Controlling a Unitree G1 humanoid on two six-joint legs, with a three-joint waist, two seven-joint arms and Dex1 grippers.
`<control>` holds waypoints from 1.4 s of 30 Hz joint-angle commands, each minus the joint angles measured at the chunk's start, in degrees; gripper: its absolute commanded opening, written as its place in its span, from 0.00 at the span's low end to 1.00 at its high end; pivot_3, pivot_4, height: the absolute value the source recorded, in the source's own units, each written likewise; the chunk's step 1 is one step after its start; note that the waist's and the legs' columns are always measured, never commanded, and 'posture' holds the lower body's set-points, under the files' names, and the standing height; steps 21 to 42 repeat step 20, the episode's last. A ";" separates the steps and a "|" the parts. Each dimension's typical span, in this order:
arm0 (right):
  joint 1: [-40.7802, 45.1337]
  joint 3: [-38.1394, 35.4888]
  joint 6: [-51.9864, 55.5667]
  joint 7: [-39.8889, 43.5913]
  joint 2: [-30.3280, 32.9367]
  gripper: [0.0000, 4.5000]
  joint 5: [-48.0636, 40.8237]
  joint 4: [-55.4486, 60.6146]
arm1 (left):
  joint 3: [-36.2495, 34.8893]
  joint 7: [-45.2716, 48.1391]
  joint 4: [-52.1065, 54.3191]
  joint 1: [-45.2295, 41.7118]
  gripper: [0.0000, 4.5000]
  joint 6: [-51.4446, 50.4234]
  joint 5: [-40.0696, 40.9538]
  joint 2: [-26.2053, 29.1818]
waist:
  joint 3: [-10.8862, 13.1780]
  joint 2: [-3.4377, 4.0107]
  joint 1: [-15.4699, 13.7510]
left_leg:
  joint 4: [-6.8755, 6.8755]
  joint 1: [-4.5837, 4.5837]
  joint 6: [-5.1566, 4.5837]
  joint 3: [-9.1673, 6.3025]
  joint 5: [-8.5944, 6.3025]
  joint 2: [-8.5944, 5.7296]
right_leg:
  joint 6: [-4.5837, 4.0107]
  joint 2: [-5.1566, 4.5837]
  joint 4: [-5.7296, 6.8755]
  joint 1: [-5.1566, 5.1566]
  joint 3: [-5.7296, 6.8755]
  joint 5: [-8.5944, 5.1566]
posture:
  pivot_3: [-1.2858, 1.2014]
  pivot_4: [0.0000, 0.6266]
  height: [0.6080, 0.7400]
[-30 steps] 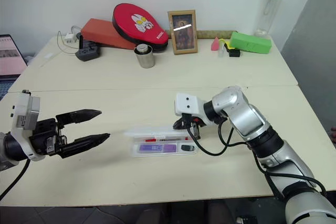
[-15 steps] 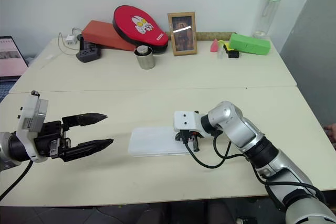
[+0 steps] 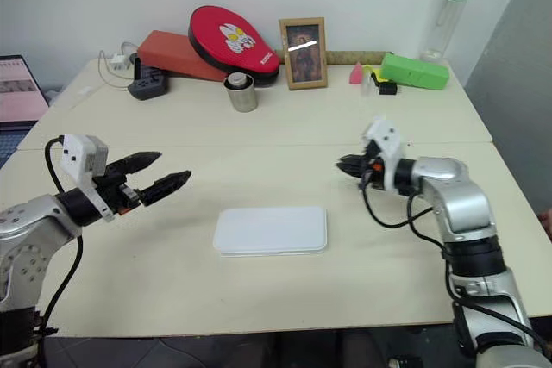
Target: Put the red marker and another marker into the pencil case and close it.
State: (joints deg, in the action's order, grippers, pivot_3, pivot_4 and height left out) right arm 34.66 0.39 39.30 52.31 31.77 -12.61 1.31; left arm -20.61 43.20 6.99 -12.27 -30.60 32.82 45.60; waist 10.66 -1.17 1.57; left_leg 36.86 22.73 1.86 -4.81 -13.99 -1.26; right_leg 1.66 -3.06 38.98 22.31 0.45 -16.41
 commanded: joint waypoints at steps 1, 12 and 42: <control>-1.91 -3.34 -0.13 -0.44 2.52 0.34 -1.88 3.03 | -1.01 -0.18 -2.85 -1.93 1.00 3.32 -1.48 -0.48 | 0.00 0.00 0.06 | 0.00 0.00 0.00 0.00 0.00 0.00 | 0.00 0.00 -0.01 0.00 0.00 0.00 | 0.52 0.24 1.00; -6.73 -5.65 2.61 -5.33 3.85 0.98 -4.76 7.99 | 1.25 1.26 -8.34 -2.97 1.00 6.14 -4.54 -1.32 | 0.00 0.00 0.17 | 0.02 0.00 -0.01 0.02 0.00 0.06 | 0.01 0.00 0.03 0.00 -0.01 0.00 | 0.52 0.24 1.00; -8.01 -7.07 2.23 -7.89 3.56 0.99 -6.66 9.24 | 0.70 1.76 -9.19 -1.71 1.00 6.17 -5.02 -0.61 | 0.00 0.00 0.13 | 0.02 0.02 -0.01 0.00 0.00 0.05 | 0.01 -0.01 0.01 0.00 0.01 0.00 | 0.52 0.24 1.00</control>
